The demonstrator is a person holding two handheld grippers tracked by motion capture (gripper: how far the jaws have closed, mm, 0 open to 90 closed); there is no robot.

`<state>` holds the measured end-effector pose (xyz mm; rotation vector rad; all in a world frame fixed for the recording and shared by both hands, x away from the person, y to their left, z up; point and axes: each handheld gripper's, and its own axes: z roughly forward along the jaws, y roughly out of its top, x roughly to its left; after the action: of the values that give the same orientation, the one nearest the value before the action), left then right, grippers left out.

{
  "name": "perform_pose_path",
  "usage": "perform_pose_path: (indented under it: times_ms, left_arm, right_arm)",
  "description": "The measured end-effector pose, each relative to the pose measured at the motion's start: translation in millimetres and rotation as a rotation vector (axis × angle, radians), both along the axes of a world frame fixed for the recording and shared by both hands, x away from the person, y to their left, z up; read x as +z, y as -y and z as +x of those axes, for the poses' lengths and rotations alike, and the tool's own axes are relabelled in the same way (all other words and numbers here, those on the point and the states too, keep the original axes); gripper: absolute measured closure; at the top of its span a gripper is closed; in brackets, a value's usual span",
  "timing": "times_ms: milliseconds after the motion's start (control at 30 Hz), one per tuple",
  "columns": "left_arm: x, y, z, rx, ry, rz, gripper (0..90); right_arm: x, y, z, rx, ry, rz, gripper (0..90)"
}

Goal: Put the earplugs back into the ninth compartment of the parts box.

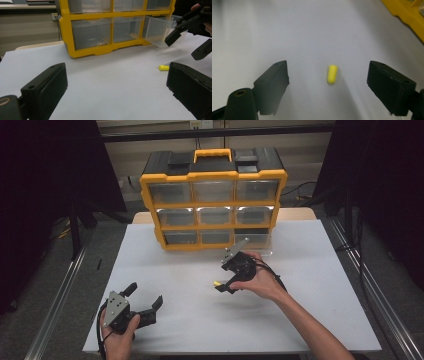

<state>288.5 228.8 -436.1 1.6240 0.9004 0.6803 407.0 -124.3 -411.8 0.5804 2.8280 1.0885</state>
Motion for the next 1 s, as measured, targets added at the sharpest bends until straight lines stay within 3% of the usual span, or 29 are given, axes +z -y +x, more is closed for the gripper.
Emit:
perform_pose_path:
  times_ms: [333,833,1000]
  left_arm:
    - [-0.3,-0.1,0.5,-0.003,-0.005,0.009,3.5]
    - [-0.6,0.4,0.6,-0.007,-0.005,0.012,3.5]
    - [-0.4,0.0,0.3,-0.001,-0.003,0.007,3.5]
  right_arm:
    - [-10.9,-11.5,9.0,0.023,-0.063,-0.052,24.1]
    - [-21.3,-18.8,17.2,0.018,-0.105,-0.118,37.0]
    - [-25.5,-20.2,18.5,0.021,-0.111,-0.136,46.5]
